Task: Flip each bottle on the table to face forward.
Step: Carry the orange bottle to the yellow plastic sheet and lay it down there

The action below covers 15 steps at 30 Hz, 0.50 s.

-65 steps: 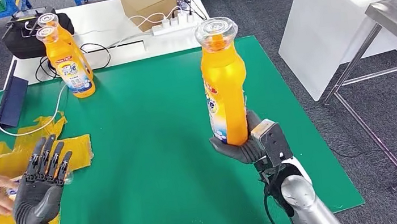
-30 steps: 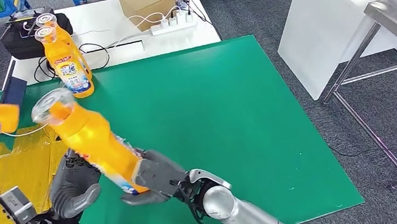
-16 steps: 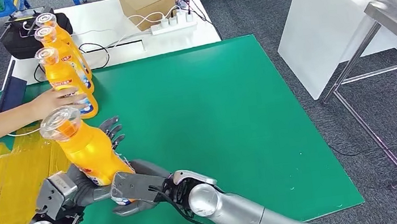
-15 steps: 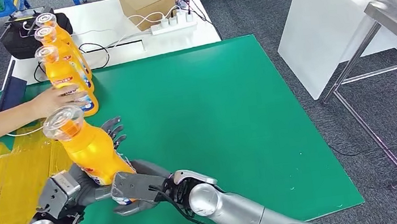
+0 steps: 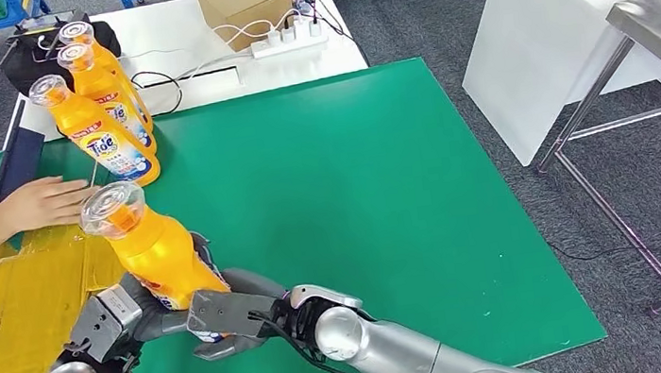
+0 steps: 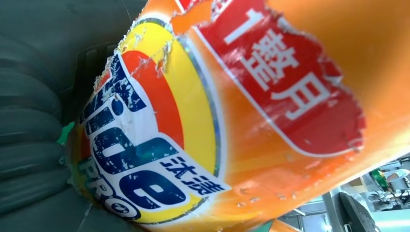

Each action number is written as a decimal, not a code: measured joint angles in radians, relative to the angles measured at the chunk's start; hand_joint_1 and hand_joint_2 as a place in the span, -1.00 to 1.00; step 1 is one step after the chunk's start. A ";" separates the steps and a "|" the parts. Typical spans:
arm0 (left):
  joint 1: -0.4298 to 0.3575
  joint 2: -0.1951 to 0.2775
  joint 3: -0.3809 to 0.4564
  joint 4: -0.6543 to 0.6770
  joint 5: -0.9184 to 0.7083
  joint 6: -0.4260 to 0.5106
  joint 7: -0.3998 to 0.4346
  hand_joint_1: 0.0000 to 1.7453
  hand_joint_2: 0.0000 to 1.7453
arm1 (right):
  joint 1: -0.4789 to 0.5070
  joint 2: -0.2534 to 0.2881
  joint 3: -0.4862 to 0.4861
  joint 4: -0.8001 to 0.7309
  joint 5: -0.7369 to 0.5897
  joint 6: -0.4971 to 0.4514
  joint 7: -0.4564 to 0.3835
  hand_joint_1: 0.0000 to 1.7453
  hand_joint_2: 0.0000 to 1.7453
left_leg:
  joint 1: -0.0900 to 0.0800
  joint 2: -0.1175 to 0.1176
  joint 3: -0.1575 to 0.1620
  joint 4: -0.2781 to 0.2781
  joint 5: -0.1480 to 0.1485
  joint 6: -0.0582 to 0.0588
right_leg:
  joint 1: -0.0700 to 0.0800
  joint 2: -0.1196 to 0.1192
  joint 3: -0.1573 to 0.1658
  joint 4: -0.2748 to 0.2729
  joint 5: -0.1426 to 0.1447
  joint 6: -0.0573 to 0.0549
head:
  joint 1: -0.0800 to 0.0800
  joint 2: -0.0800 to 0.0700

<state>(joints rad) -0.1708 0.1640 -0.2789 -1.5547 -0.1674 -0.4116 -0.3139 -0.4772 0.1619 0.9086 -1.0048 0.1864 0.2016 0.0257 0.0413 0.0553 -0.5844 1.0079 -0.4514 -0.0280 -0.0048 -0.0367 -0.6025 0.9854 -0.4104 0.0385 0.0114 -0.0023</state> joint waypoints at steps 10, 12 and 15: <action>0.007 0.000 0.006 -0.018 -0.325 0.264 -0.029 1.00 1.00 | 0.002 -0.028 -0.022 -0.052 0.081 -0.083 0.009 -1.00 1.00 | 0.000 0.000 0.000 0.000 0.000 0.000 | 0.000 0.000 0.000 0.000 0.000 0.000 | 0.000 0.000; 0.007 0.000 0.014 -0.022 -0.354 0.283 -0.030 1.00 1.00 | 0.005 -0.038 -0.038 -0.079 0.087 -0.077 0.012 -1.00 1.00 | 0.000 0.000 0.000 0.000 0.000 0.000 | 0.000 0.000 0.000 0.000 0.000 0.000 | 0.000 0.000; 0.008 0.000 0.018 -0.024 -0.363 0.284 -0.032 1.00 1.00 | 0.012 -0.046 -0.052 -0.104 0.094 -0.075 0.014 -1.00 1.00 | 0.000 0.000 0.000 0.000 0.000 0.000 | 0.000 0.000 0.000 0.000 0.000 0.000 | 0.000 0.000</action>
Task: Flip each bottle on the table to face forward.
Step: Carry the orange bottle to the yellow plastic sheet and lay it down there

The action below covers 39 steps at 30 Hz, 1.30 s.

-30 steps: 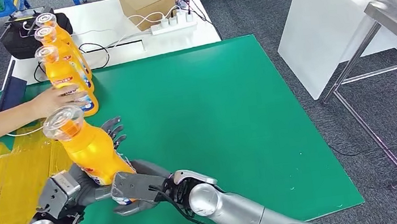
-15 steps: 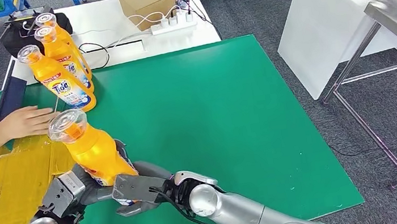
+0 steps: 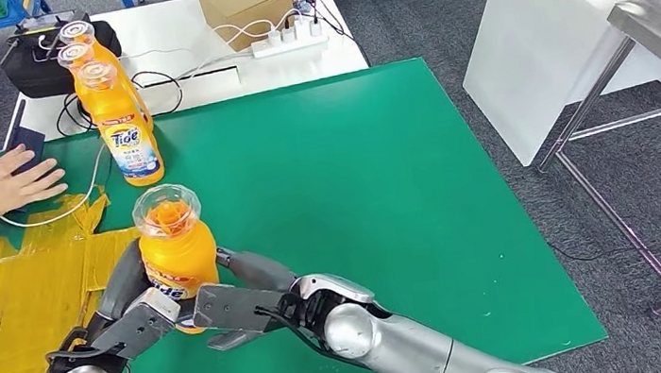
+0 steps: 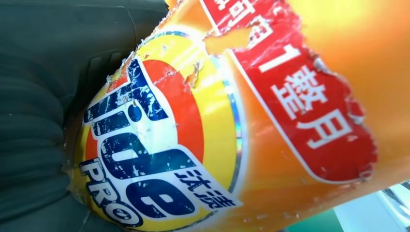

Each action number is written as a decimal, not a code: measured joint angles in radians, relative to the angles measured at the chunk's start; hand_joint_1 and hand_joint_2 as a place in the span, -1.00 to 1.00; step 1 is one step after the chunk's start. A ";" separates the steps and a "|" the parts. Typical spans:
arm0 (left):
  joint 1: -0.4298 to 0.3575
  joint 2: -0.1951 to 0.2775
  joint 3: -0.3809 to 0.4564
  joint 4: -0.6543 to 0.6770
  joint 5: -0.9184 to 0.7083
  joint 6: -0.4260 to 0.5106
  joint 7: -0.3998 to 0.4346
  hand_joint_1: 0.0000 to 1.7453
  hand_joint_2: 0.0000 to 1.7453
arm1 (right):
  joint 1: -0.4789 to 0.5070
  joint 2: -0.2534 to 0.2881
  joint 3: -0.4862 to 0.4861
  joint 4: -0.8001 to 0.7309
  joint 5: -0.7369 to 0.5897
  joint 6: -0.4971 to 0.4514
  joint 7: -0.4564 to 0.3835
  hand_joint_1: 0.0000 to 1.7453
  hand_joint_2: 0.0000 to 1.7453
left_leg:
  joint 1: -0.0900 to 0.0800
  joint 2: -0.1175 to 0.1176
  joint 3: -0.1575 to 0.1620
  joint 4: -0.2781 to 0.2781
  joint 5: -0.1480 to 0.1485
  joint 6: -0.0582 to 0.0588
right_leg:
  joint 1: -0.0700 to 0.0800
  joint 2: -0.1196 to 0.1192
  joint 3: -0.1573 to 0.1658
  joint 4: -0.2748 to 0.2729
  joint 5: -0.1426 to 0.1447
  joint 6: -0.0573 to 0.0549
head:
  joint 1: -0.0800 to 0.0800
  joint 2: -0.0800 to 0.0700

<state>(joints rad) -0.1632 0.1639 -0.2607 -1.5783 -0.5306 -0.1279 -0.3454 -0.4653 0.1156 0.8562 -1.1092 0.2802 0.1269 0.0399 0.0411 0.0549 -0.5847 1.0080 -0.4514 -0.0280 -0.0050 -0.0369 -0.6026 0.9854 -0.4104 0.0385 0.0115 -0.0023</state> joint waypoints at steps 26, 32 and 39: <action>-0.016 0.231 0.258 0.521 -1.032 0.430 0.320 1.00 1.00 | -0.001 -0.104 -0.159 -0.245 -0.105 0.056 -0.011 -1.00 1.00 | 0.000 0.003 0.000 0.000 0.001 -0.001 | 0.000 0.002 -0.002 0.002 0.000 0.000 | 0.000 0.000; -0.061 0.238 0.255 0.629 -1.033 0.414 0.323 1.00 1.00 | -0.001 -0.111 -0.156 -0.250 -0.105 0.056 -0.011 -1.00 1.00 | -0.001 0.002 0.000 0.000 0.001 -0.001 | -0.001 0.001 -0.001 0.002 0.000 0.000 | 0.000 0.000; -0.096 0.261 0.232 0.693 -1.023 0.377 0.268 -1.00 1.00 | -0.001 -0.118 -0.155 -0.250 -0.109 0.055 -0.012 -1.00 1.00 | -0.001 0.002 0.001 0.000 0.001 -0.001 | -0.001 0.001 -0.001 0.003 0.000 0.000 | 0.000 0.000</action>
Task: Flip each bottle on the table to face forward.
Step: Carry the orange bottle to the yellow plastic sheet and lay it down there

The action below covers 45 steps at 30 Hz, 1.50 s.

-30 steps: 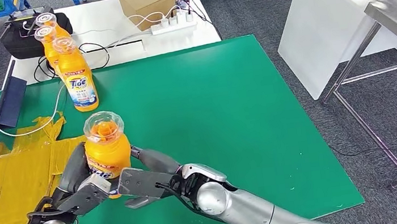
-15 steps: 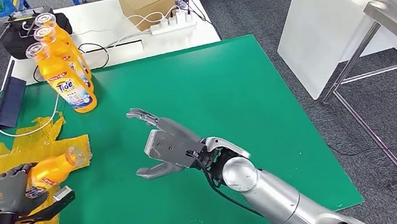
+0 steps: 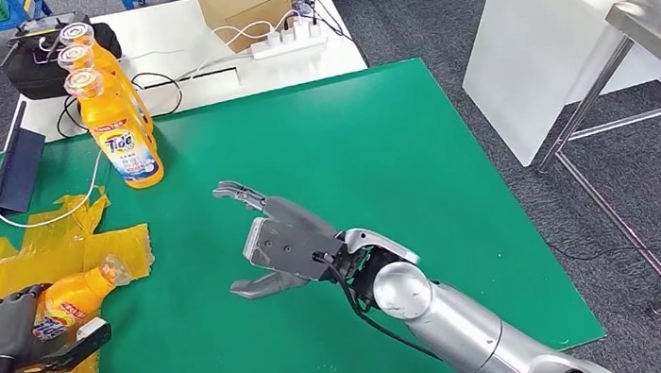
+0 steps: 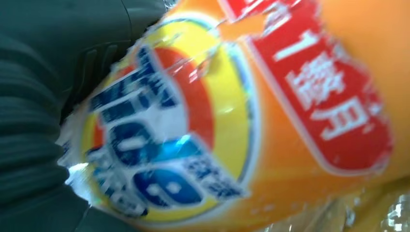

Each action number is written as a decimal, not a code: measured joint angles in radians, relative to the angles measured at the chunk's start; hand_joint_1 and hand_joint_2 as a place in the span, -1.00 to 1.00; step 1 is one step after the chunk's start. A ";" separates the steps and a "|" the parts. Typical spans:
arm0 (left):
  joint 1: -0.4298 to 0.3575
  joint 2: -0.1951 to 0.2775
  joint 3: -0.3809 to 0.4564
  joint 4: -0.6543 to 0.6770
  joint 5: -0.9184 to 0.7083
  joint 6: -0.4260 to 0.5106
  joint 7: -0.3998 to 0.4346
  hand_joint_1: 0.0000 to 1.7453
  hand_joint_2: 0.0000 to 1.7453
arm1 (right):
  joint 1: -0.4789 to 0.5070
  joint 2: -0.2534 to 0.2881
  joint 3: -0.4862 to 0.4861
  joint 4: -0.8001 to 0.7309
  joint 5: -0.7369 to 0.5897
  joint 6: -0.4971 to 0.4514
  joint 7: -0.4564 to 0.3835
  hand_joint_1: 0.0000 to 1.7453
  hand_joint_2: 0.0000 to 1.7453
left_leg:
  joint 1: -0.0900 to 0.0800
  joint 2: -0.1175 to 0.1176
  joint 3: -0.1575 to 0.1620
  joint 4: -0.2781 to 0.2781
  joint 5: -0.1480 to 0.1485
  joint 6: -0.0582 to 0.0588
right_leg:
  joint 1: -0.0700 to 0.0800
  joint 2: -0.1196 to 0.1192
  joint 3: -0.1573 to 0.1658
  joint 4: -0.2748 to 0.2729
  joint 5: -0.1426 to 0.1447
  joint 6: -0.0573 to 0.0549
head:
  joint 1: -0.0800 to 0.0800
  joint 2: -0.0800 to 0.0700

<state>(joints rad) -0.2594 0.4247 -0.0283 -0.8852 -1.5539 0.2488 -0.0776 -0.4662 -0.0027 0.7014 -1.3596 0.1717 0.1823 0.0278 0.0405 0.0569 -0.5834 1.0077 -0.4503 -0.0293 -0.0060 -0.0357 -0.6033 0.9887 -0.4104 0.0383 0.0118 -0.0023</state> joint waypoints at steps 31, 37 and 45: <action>0.127 0.096 -0.062 -0.163 0.159 0.059 -0.202 -1.00 1.00 | -0.008 -0.018 0.000 0.000 -0.015 0.000 -0.029 -1.00 1.00 | 0.000 -0.001 0.000 0.000 0.001 -0.001 | -0.001 0.000 0.000 0.001 0.000 0.000 | 0.000 0.000; 0.134 0.098 -0.061 -0.169 0.158 0.072 -0.199 -1.00 -1.00 | -0.010 -0.018 0.000 0.000 -0.015 0.000 -0.029 -1.00 1.00 | 0.000 -0.001 0.000 0.000 0.001 -0.001 | -0.001 0.000 -0.001 0.001 0.000 0.000 | 0.000 0.000; 0.155 -0.073 0.123 -0.391 0.388 0.389 -0.126 -1.00 -1.00 | 0.019 0.003 -0.003 -0.046 0.050 -0.087 -0.055 -1.00 -1.00 | -0.001 -0.002 -0.001 0.000 0.001 -0.001 | -0.001 -0.001 -0.002 0.001 0.000 0.000 | 0.000 0.000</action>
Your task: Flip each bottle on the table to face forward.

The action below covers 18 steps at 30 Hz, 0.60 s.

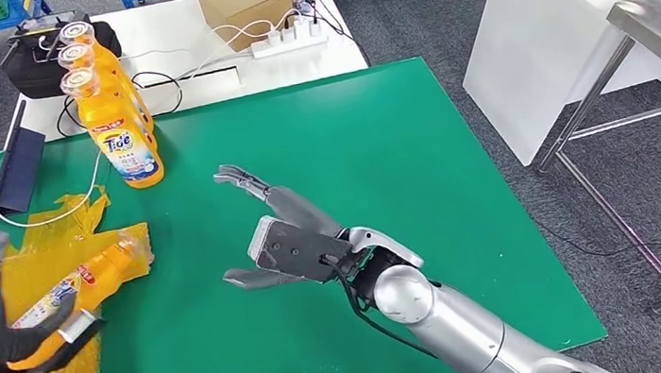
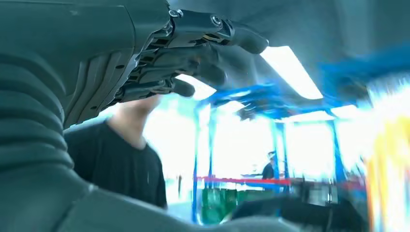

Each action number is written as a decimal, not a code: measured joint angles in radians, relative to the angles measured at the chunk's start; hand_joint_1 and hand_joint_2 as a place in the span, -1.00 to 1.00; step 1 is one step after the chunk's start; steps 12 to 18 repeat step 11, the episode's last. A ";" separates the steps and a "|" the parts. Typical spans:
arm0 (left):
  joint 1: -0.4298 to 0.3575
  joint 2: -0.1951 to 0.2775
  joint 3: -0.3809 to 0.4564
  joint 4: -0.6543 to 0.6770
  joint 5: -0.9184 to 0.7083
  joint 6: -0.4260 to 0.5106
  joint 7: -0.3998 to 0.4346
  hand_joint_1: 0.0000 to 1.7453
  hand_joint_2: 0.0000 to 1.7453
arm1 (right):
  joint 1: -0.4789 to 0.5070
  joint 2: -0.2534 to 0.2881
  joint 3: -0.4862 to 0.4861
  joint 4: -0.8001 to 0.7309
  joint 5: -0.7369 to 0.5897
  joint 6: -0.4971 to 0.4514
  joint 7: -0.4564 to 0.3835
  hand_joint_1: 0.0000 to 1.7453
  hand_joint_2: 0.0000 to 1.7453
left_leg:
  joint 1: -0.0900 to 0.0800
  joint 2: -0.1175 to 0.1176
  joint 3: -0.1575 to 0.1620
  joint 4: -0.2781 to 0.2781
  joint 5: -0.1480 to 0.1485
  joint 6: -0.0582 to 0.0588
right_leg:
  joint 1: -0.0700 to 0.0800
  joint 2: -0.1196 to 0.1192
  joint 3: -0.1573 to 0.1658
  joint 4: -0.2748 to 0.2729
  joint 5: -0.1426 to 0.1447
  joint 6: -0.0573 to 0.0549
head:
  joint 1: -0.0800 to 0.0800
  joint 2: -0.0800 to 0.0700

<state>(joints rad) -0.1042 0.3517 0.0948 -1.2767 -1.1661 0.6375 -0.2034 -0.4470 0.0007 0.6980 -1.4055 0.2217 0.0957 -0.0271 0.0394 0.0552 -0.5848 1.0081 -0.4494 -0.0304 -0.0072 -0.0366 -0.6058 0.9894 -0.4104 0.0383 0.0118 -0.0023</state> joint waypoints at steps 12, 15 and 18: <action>-0.014 -0.267 0.171 -0.402 0.833 -0.778 -0.258 -1.00 -1.00 | 0.185 0.026 -0.123 -0.147 0.145 -0.116 -0.218 -1.00 -1.00 | -0.001 0.001 -0.002 0.000 -0.001 0.001 | -0.001 0.000 -0.001 0.000 0.000 0.000 | 0.000 0.000; -0.014 -0.267 0.171 -0.402 0.833 -0.778 -0.258 -1.00 -1.00 | 0.185 0.026 -0.123 -0.147 0.145 -0.116 -0.218 -1.00 -1.00 | -0.001 0.001 -0.002 0.000 -0.001 0.001 | -0.001 0.000 -0.001 0.000 0.000 0.000 | 0.000 0.000; -0.014 -0.267 0.171 -0.402 0.833 -0.778 -0.258 -1.00 -1.00 | 0.185 0.026 -0.123 -0.147 0.145 -0.116 -0.218 -1.00 -1.00 | -0.001 0.001 -0.002 0.000 -0.001 0.001 | -0.001 0.000 -0.001 0.000 0.000 0.000 | 0.000 0.000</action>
